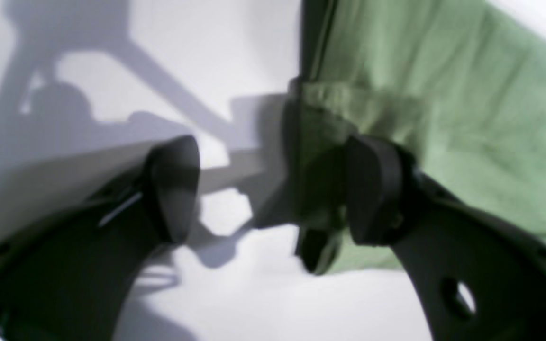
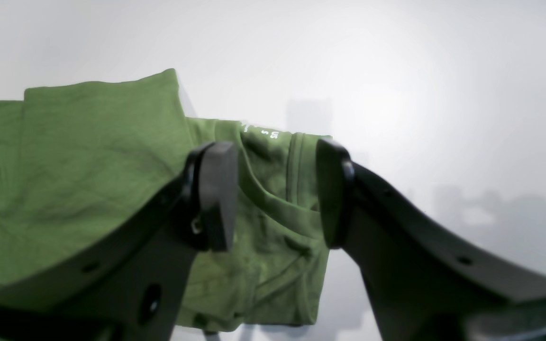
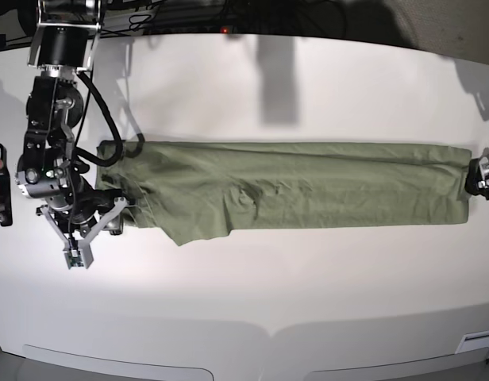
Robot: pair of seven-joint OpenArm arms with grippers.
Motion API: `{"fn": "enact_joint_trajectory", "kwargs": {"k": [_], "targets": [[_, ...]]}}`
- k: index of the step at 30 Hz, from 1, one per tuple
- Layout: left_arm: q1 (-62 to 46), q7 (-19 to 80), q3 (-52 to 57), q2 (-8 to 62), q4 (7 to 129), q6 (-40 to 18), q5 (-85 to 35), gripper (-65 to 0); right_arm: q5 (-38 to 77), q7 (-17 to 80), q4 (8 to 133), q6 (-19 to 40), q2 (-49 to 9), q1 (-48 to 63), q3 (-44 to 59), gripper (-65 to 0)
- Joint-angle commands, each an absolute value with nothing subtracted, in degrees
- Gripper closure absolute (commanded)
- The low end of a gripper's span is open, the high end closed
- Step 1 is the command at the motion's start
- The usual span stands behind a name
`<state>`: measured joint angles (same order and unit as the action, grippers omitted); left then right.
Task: Fold the T-shirt properly
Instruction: 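Grasp the strip end with the left gripper and fold it toward the middle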
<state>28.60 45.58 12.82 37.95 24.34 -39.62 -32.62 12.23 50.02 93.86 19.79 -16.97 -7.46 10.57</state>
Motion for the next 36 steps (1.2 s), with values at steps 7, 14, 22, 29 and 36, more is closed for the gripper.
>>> {"fn": "enact_joint_trajectory", "kwargs": {"k": [7,14,22,29,36], "targets": [[29.5,59.1,13.0,38.4,24.5,-40.0,-42.2,-45.7,12.7,48.9,95.0,19.8,-17.6,-8.7,10.9,-27.4],[27.3,62.1,13.0,34.9,24.5,-40.0,-42.7,-45.7,12.7,48.9,95.0,19.8,-17.6,-8.8,10.9,-27.4],[27.2,67.6,13.0,32.9,24.5,-40.0,-46.1,-45.6,12.7,48.7,95.0,19.8,-17.8,-8.7,10.9,-27.4],[27.5,67.4,13.0,34.7,24.5,-40.0,-46.2,-45.5,14.1,48.7,95.0,19.9,-17.8,-8.8,10.9,-27.4],[27.5,60.0,13.0,37.3,24.5,-40.0,-46.1,-27.7,14.2,48.8,95.0,20.1,-17.8,-8.7,10.9,-27.4]]}}
